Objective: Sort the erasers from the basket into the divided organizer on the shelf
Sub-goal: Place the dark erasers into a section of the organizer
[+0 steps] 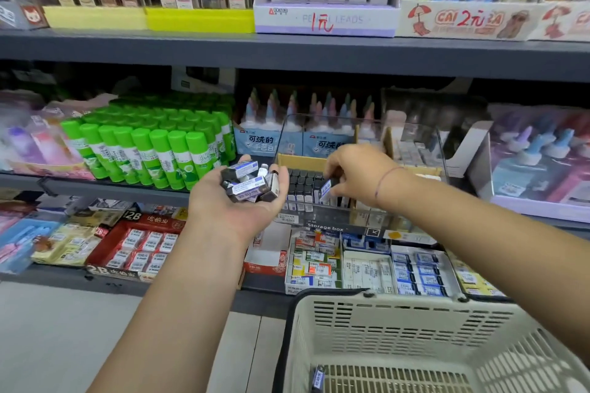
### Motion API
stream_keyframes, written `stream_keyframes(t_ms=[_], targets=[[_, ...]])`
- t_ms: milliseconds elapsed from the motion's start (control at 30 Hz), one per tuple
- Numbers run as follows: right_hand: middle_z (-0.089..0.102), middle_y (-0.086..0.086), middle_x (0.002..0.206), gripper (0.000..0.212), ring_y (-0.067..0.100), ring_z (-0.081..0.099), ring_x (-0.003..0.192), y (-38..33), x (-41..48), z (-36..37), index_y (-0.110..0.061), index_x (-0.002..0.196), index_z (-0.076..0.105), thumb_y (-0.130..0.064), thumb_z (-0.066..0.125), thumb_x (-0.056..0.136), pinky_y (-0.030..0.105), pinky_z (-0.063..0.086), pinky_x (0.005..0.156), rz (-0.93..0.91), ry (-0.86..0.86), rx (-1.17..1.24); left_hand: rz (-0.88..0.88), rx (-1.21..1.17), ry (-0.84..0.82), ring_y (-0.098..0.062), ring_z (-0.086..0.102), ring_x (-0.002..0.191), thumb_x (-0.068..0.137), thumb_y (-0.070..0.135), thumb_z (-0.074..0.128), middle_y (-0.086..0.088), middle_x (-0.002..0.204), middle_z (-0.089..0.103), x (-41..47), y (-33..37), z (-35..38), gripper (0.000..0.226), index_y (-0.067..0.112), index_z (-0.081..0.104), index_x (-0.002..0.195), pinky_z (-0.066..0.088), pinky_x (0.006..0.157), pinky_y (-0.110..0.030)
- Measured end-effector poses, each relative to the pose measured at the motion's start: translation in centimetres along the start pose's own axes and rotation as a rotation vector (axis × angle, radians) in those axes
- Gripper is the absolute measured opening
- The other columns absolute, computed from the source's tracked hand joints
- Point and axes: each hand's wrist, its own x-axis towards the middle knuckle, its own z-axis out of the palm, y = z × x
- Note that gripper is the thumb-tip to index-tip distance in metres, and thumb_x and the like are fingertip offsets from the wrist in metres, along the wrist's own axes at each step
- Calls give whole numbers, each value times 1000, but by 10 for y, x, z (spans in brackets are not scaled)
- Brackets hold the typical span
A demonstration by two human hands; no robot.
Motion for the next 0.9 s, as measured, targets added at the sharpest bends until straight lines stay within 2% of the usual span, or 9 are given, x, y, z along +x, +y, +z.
stream_keyframes(t_ms=[100, 233, 333, 500, 633, 800, 900], targets=[[64, 1, 101, 25, 12, 52, 82, -4, 7, 14, -13, 106, 66, -19, 71, 83, 22, 44, 77, -26, -23, -47, -16, -2, -6, -34, 61, 92, 100, 23, 39, -20, 94, 63, 1, 0, 3, 33, 2, 63, 92, 52, 76, -47], [63, 5, 108, 24, 20, 60, 92, -8, 9, 23, -11, 107, 65, -18, 68, 85, 31, 49, 85, -58, -44, -66, -19, -6, -14, -33, 61, 91, 99, 24, 39, -21, 92, 63, 1, 3, 6, 34, 2, 63, 89, 52, 78, -47], [61, 4, 110, 21, 21, 60, 95, -9, 12, 24, -12, 106, 65, -17, 67, 86, 29, 49, 85, -70, -57, -61, -15, -4, -10, -33, 61, 92, 99, 22, 40, -20, 94, 63, 0, 4, 6, 33, 1, 63, 88, 53, 81, -47], [46, -2, 98, 12, 16, 52, 85, -7, 15, 28, -14, 92, 63, -15, 70, 83, 23, 41, 74, -94, -31, -43, -27, 7, -12, -33, 61, 93, 100, 25, 39, -20, 100, 63, 0, 2, 5, 34, 3, 64, 93, 53, 79, -47], [47, -4, 92, 19, 15, 55, 83, -4, 11, 27, -19, 81, 54, -10, 71, 80, 27, 48, 78, -85, -2, 51, -29, 12, -4, -33, 61, 96, 100, 26, 40, -21, 103, 62, -1, 2, 4, 34, 3, 64, 94, 53, 76, -47], [53, -1, 95, 23, 18, 61, 85, 2, 3, 19, -17, 84, 53, -3, 71, 78, 30, 51, 80, -55, 43, 119, -28, 7, 0, -32, 60, 97, 99, 25, 40, -21, 102, 62, -1, 4, 2, 33, 3, 65, 94, 53, 76, -47], [55, -5, 92, 18, 12, 62, 78, -1, -7, 2, -21, 85, 58, -13, 73, 80, 29, 52, 80, -55, 176, 257, -59, 32, -21, -32, 60, 90, 98, 24, 43, -21, 96, 62, -2, -3, 1, 30, 3, 65, 94, 52, 75, -47]])
